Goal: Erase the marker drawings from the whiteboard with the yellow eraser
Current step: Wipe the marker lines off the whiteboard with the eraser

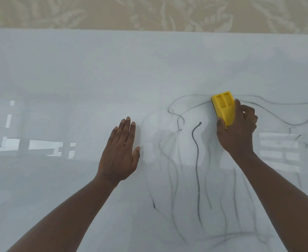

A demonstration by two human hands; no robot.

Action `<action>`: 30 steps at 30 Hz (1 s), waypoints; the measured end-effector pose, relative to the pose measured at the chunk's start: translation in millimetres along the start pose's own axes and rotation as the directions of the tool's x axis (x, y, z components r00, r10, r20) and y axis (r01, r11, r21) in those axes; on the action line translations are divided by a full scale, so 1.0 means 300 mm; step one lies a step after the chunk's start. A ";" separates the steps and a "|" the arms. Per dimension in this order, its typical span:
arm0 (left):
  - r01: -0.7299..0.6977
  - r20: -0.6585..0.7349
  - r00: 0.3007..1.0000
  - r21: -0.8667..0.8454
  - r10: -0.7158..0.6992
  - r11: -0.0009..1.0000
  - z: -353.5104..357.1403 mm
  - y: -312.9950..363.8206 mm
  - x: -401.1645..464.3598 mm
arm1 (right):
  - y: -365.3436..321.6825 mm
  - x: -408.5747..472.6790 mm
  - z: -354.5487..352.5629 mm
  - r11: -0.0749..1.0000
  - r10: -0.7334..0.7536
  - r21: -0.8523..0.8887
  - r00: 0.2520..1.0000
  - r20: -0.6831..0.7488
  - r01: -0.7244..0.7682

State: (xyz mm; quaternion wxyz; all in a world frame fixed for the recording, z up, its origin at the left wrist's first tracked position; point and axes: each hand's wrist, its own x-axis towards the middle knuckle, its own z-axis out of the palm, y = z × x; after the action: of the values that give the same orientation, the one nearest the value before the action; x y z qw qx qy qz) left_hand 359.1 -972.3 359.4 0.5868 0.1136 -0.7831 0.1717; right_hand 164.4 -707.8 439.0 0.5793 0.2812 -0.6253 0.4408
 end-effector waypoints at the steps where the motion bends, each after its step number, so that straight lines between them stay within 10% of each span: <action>1: -0.005 0.004 1.000 0.009 0.005 1.000 0.001 -0.062 -0.013 | -0.031 0.000 0.030 1.000 0.013 0.003 1.000 -0.003 -0.013; 7: 0.074 0.020 0.997 0.018 -0.075 0.997 0.060 -0.287 -0.063 | -0.200 -0.002 0.163 0.997 0.046 0.060 0.998 -0.039 -0.044; 17: 0.058 -0.076 0.995 -0.016 -0.059 0.998 0.130 -0.324 -0.086 | -0.473 -0.250 0.339 0.924 -0.376 0.105 0.923 0.085 0.367; 24: 0.069 -0.089 0.993 -0.080 -0.076 0.994 0.112 -0.287 -0.079 | -0.379 -0.688 0.306 0.783 -0.621 0.210 0.728 0.291 0.585; 30: -0.032 -0.077 0.997 -0.089 0.025 0.996 0.106 -0.168 -0.044 | -0.186 -0.924 0.193 0.569 -0.779 0.310 0.377 0.501 0.762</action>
State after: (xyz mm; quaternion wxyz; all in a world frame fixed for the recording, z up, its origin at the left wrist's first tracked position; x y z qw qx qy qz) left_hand 354.0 -1031.4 345.6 0.6182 0.0693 -0.7687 0.1487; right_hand 232.1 -828.0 185.6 0.4878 0.6681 -0.5616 0.0184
